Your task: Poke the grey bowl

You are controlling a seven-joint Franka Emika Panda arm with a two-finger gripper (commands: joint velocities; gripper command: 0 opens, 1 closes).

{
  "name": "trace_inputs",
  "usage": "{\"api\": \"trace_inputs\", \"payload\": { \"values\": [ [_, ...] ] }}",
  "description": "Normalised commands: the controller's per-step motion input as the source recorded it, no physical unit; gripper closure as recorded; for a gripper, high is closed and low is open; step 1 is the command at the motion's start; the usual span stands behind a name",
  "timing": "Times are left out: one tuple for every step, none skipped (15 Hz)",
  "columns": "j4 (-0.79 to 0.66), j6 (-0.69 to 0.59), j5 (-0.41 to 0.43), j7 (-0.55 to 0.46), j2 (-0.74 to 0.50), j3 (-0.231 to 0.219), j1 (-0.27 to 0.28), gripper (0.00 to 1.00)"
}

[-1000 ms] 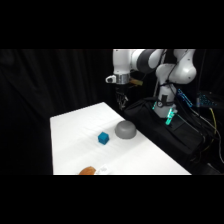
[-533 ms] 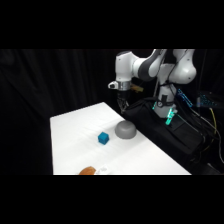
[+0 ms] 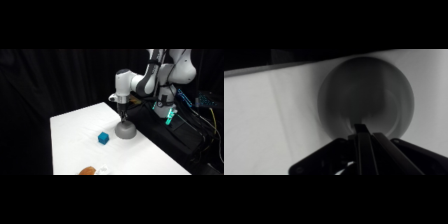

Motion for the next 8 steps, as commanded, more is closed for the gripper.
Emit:
{"api": "trace_inputs", "payload": {
  "values": [
    [0.01,0.27,0.231,-0.1,0.32,0.091,0.017,1.0],
    [0.01,0.25,0.236,-0.1,0.27,0.107,0.012,1.0],
    [0.0,0.23,0.219,-0.1,0.22,0.104,0.018,1.0],
    [0.0,0.21,0.239,-0.13,0.2,0.115,0.017,1.0],
    [0.0,0.1,0.267,-0.17,0.11,0.124,0.013,1.0],
    [0.0,0.01,0.218,-0.14,0.04,0.109,0.018,1.0],
    [0.0,-0.11,0.096,-0.06,-0.06,0.068,0.027,1.0],
    [0.0,-0.23,-0.025,0.05,-0.19,0.025,0.038,1.0]
  ]
}}
